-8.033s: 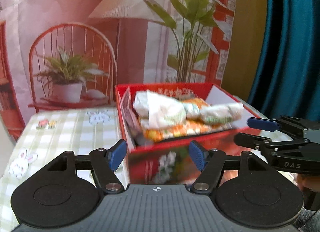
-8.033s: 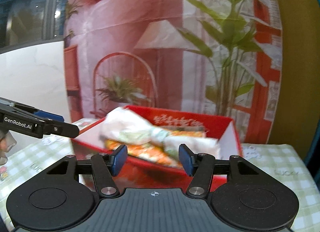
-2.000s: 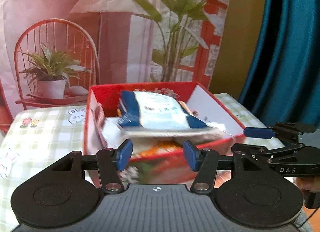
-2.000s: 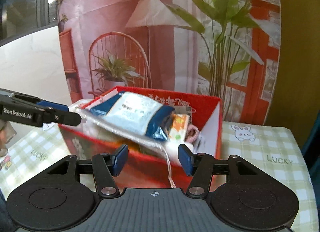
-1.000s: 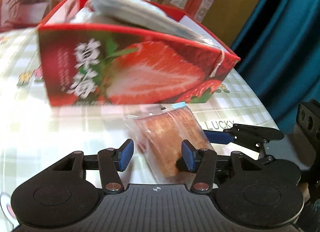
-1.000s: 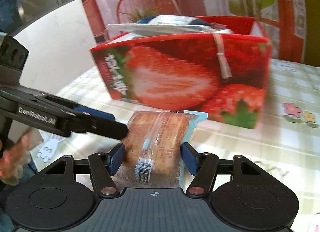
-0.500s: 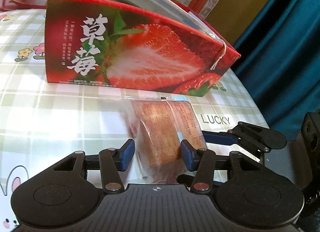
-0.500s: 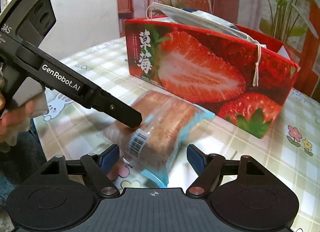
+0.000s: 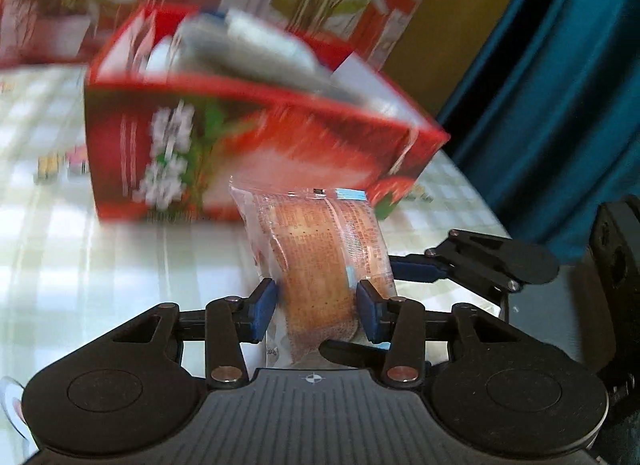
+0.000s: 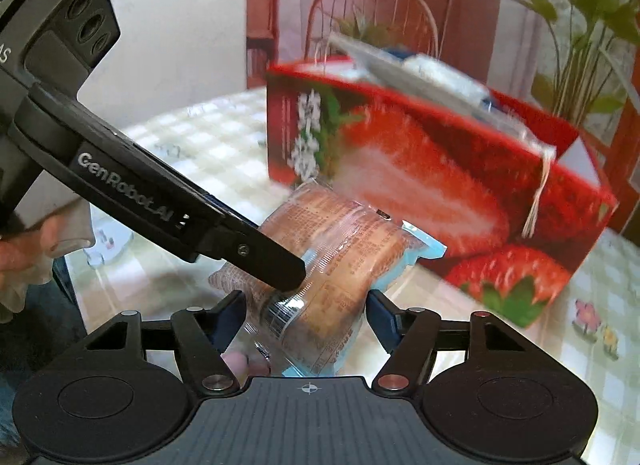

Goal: Organize soft objects
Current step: 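Lift the wrapped pastry with both grippers over the red box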

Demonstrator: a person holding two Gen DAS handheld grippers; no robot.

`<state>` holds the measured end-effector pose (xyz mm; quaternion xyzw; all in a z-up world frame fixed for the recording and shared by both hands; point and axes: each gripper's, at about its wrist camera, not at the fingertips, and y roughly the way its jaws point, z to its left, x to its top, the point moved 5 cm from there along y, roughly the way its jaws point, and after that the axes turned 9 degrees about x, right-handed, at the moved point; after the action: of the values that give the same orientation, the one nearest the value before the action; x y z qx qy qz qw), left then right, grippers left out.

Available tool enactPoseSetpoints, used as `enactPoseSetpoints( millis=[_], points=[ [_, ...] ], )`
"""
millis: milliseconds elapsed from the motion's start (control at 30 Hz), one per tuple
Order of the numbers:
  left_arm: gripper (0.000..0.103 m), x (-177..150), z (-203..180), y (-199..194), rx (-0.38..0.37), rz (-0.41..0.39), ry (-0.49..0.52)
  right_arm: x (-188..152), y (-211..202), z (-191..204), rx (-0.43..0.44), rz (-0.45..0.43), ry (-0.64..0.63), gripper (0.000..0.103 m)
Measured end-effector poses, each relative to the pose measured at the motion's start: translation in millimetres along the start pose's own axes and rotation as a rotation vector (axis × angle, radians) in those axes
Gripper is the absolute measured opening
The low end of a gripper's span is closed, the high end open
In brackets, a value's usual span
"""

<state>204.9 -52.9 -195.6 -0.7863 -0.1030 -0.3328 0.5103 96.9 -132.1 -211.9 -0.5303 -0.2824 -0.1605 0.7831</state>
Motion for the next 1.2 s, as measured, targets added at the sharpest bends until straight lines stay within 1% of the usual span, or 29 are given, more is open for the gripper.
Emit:
enactPoseSetpoints(
  millis=[133, 333, 467, 600, 633, 700, 800, 900, 1100, 1167, 1200],
  points=[
    [0.045, 23.6, -12.1, -27.5, -0.009, -0.068, 0.061, 20.8, -19.7, -1.0, -0.005, -0.047, -0.027, 0.062],
    [0.045, 67.4, -30.0, -53.2, -0.048, -0.165, 0.104, 56.6, -51.1, -12.0, -0.032, -0.11, -0.072, 0.062],
    [0.045, 99.5, -42.0, -50.0, -0.071, -0.203, 0.116, 79.6, -66.5, -30.7, -0.067, -0.139, -0.091, 0.062],
    [0.045, 125.8, -55.4, -35.1, -0.067, -0.237, 0.15, 101.0, -66.9, -61.6, -0.121, -0.154, -0.108, 0.062],
    [0.045, 132.6, -58.7, -29.5, -0.071, -0.24, 0.152, 107.3, -67.0, -70.0, -0.133, -0.158, -0.104, 0.062],
    [0.045, 143.5, -58.0, -17.4, -0.072, -0.238, 0.121, 118.7, -63.6, -92.1, -0.161, -0.162, -0.077, 0.061],
    [0.045, 157.4, -51.6, 5.3, -0.078, -0.21, 0.056, 129.4, -54.4, -118.9, -0.199, -0.166, -0.046, 0.061],
    [0.045, 161.5, -43.5, 23.7, -0.064, -0.177, 0.01, 132.3, -41.3, -135.8, -0.216, -0.149, -0.031, 0.061],
    [0.044, 165.3, -33.9, 48.2, -0.061, -0.128, -0.009, 125.5, -20.6, -151.5, -0.217, -0.112, -0.018, 0.06],
    [0.045, 167.0, -31.7, 52.5, -0.054, -0.124, 0.009, 123.2, -15.9, -155.1, -0.228, -0.091, -0.01, 0.06],
    [0.045, 166.7, -29.4, 52.8, -0.042, -0.13, 0.019, 122.7, -13.7, -157.6, -0.246, -0.077, -0.005, 0.059]
  ],
)
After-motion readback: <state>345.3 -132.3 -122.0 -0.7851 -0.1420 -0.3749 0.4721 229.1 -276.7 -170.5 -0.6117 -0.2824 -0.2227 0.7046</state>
